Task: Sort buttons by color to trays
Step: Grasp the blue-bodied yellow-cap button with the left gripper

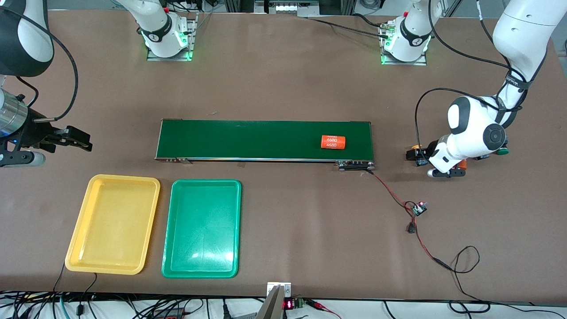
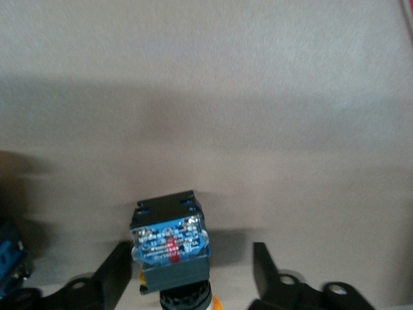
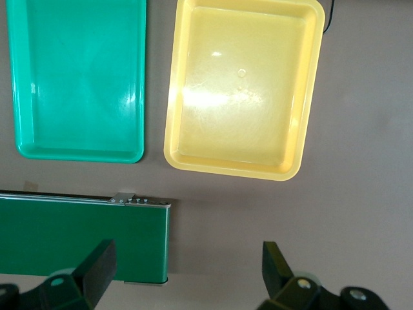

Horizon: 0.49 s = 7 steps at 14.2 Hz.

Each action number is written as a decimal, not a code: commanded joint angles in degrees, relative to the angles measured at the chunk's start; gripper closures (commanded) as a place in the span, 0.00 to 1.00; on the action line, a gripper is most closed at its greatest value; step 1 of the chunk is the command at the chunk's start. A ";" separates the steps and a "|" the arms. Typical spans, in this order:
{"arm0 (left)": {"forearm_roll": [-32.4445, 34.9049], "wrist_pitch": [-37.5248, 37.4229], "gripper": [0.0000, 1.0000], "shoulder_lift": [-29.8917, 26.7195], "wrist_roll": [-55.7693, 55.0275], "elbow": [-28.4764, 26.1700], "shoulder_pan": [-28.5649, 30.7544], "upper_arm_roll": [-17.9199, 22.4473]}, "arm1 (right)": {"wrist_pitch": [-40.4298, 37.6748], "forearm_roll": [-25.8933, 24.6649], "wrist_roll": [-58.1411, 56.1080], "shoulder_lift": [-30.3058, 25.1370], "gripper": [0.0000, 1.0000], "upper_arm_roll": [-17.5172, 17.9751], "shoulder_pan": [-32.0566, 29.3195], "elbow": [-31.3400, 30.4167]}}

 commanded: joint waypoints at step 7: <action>0.70 -9.10 1.00 -8.73 -0.29 0.68 -4.00 -0.70 | 0.10 0.45 -0.04 0.21 0.00 0.18 -0.39 0.58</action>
